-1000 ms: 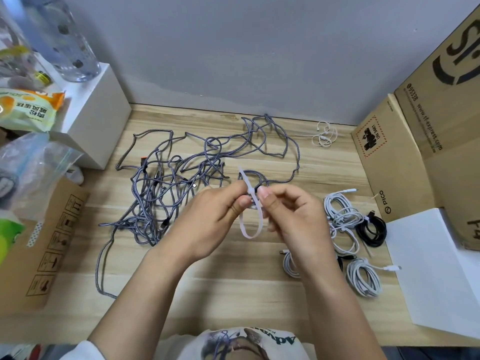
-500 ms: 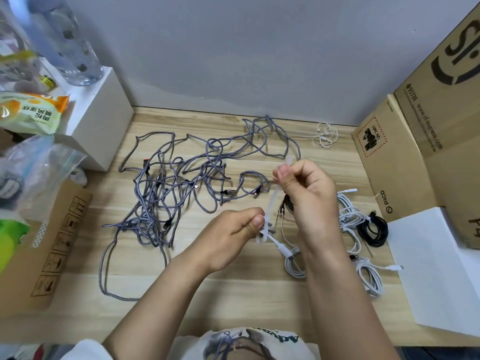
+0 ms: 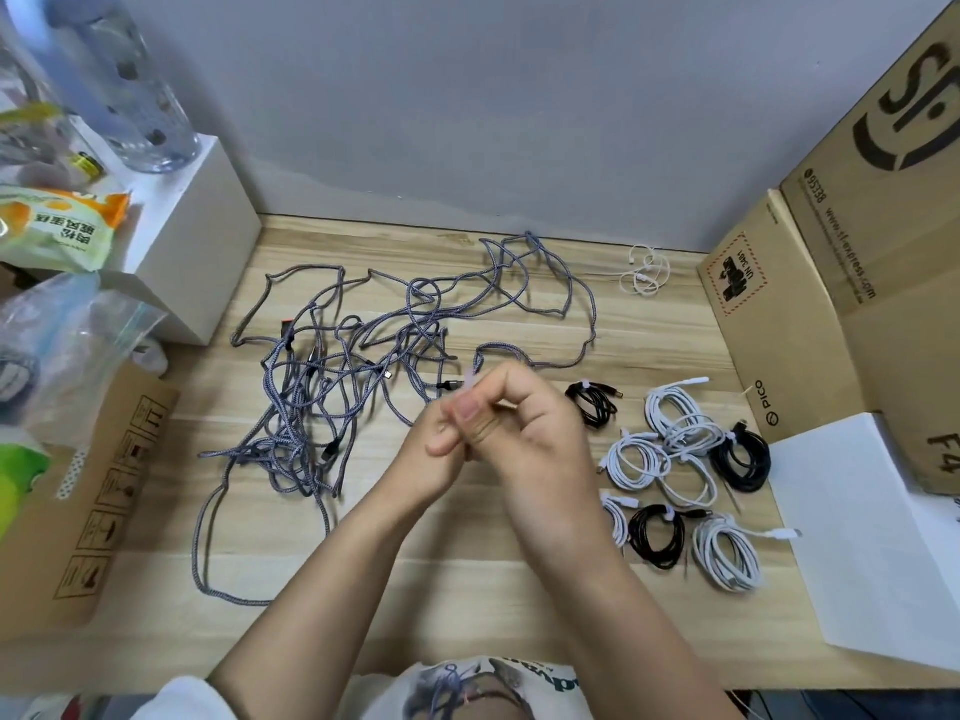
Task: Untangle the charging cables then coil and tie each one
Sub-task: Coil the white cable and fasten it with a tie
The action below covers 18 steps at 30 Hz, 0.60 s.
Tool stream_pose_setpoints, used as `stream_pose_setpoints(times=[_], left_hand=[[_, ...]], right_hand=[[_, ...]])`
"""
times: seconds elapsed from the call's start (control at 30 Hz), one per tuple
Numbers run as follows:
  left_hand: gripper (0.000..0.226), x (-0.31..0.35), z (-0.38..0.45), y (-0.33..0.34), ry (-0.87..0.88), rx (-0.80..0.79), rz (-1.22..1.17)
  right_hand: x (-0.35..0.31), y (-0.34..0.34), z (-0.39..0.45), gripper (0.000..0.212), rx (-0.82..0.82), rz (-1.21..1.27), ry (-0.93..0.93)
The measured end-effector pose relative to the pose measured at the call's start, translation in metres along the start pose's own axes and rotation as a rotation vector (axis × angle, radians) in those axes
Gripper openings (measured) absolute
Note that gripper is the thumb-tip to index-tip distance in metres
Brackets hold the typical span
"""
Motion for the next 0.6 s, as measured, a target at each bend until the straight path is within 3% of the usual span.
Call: stream_pose_setpoints(times=[0.13, 0.27, 0.43, 0.6], left_hand=[[0.027, -0.013, -0.004, -0.01, -0.1, 0.03, -0.165], [0.033, 0.003, -0.003, -0.006, -0.114, 0.051, -0.074], [0.035, 0.02, -0.006, -0.003, -0.105, 0.093, -0.093], [0.021, 0.028, -0.009, 0.007, -0.07, -0.068, -0.275]], right_hand=[[-0.001, 0.006, -0.006, 0.02, -0.111, 0.008, -0.058], [-0.01, -0.009, -0.002, 0.032, 0.025, 0.031, -0.185], [-0.001, -0.018, -0.002, 0.019, 0.055, 0.054, -0.205], [-0.008, -0.014, -0.007, 0.015, -0.026, 0.073, -0.276]])
Point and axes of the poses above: each hand's wrist, its own z-axis towards the middle knuckle, its own y-axis out of the palm, x = y × z, the point moved 6 cm from there along z, towards the middle knuckle, and after that the axes turned 2 degrees about z, right-handed, at the moved point
